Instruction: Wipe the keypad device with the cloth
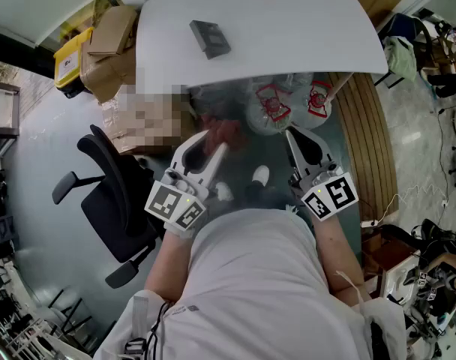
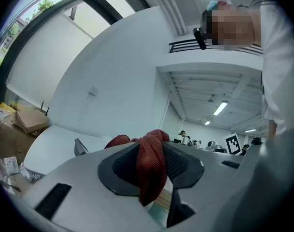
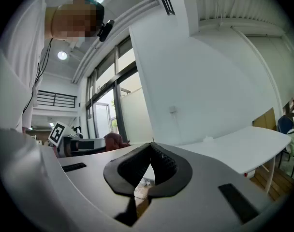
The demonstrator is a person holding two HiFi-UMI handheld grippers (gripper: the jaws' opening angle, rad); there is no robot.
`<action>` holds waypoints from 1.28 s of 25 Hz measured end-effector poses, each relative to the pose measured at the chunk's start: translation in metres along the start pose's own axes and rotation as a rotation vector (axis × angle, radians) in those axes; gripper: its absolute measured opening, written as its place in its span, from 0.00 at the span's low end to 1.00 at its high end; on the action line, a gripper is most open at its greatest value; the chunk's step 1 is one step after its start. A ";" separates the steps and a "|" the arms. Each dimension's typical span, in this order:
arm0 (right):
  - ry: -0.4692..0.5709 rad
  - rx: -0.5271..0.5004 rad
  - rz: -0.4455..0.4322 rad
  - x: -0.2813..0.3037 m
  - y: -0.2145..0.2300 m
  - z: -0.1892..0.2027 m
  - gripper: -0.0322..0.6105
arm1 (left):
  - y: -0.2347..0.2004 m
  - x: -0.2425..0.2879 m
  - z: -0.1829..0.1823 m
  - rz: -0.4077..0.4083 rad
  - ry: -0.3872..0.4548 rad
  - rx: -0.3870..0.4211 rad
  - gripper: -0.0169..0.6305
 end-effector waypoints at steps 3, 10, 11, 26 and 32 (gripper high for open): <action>0.008 0.011 0.001 -0.007 0.021 -0.003 0.09 | 0.010 0.017 0.002 -0.016 -0.014 -0.003 0.23; 0.020 -0.014 -0.052 -0.018 0.070 -0.005 0.09 | 0.032 0.054 0.012 -0.067 -0.057 0.017 0.23; 0.019 -0.016 -0.052 -0.020 0.076 -0.004 0.09 | 0.034 0.058 0.015 -0.071 -0.069 0.025 0.23; -0.003 0.056 0.018 -0.012 0.131 0.006 0.09 | 0.004 0.102 0.007 -0.142 -0.077 -0.016 0.23; -0.032 0.062 0.031 0.013 0.139 0.013 0.09 | -0.035 0.119 0.005 -0.155 -0.083 -0.024 0.23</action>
Point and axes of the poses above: the fingertips, and each gripper's own axes: x forward along the fingers, y to its right, z out of its underside, the point moved 9 cm from there along -x, backward along the fingers, and after that the axes turned 5 degrees about -x, right-handed, at the moved point
